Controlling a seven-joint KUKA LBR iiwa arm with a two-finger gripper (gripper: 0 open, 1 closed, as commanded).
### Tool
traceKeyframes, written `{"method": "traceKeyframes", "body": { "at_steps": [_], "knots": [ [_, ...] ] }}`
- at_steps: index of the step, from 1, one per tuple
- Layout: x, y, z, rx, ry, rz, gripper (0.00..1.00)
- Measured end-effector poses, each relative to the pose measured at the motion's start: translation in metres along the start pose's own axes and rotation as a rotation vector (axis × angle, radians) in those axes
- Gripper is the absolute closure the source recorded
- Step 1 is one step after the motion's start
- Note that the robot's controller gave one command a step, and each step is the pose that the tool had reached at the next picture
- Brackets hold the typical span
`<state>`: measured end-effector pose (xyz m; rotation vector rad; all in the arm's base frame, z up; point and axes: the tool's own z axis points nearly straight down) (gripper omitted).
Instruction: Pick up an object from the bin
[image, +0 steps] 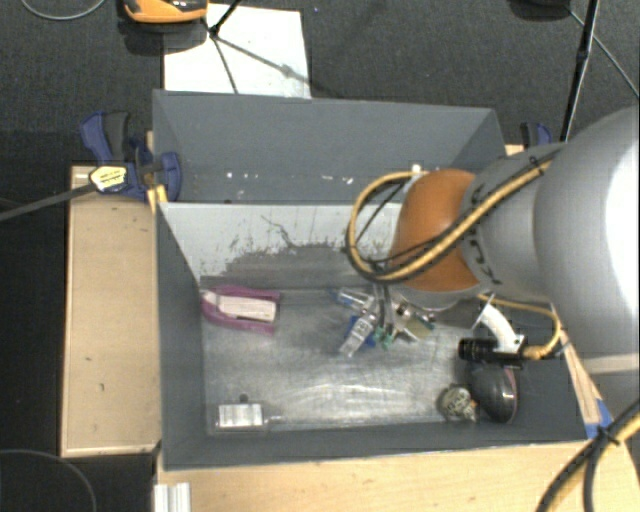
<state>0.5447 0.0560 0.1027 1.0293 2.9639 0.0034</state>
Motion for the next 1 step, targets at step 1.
{"method": "traceKeyframes", "body": {
  "at_steps": [1],
  "knots": [
    [-0.0019, 0.0014, -0.0798, -0.003, -0.004, -0.007, 1.0]
  ]
}}
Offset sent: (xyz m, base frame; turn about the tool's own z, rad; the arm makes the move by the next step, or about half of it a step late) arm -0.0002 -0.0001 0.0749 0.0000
